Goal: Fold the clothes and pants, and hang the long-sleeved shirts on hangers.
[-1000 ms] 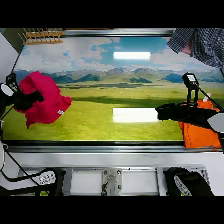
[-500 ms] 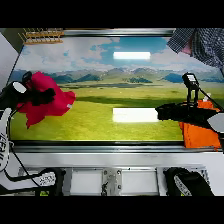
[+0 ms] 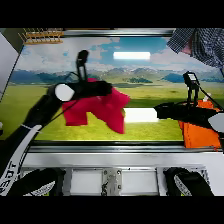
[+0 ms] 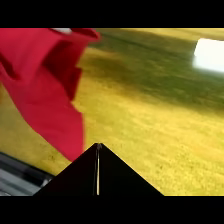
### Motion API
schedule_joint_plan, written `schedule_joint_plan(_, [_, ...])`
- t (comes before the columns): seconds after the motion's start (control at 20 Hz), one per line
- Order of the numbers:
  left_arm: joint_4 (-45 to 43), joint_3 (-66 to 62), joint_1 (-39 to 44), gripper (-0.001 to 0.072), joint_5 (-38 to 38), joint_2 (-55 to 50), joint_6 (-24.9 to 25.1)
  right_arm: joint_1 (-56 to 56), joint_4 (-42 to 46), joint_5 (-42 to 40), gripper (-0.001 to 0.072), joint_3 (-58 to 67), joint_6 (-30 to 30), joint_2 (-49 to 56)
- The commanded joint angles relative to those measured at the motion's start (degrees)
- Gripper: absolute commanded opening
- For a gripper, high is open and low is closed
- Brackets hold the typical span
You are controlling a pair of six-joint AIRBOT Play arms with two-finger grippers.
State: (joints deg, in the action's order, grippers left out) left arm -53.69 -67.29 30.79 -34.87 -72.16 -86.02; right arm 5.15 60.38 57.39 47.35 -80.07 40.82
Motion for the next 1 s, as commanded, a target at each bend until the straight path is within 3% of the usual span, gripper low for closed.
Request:
schedule_joint_plan(0.0, [0.7, -5.8, 9.3, 0.0243, 5.3, -5.3, 0.2, -2.4, 0.4, -5.7, 0.0018, 0.0, -0.1, -0.1])
schedule_joint_plan(0.05, [0.7, -8.0, 8.3, 0.0572, 3.8, -7.1, 0.1, -3.7, 0.4, -6.2, 0.0018, 0.0, -0.2, -0.1])
schedule_joint_plan(0.1, [0.7, -9.9, 6.3, 0.0646, 0.7, -8.2, 0.0, -5.0, 0.5, -6.0, 0.0018, 0.0, -0.2, 0.0])
schedule_joint_plan(0.15, [0.7, -11.1, 2.9, 0.0610, -3.4, -8.8, -1.0, -6.0, 0.4, -5.8, 0.0017, 0.0, -0.2, 0.0])
schedule_joint_plan(0.35, [0.0, -1.1, -13.3, 0.0611, -13.8, -3.8, -1.4, -7.1, 0.4, -3.7, 0.0017, 0.0, -0.2, 0.0])
schedule_joint_plan(0.65, [-6.1, 26.6, -32.1, 0.0611, -17.3, 6.5, -1.4, -7.1, 0.4, -2.9, 0.0018, 0.0, -0.2, 0.3])
schedule_joint_plan(0.95, [-1.9, 32.0, -28.4, 0.0610, -13.0, 1.8, 2.3, -7.0, -0.2, -2.9, 0.0018, 0.0, -0.2, 3.0])
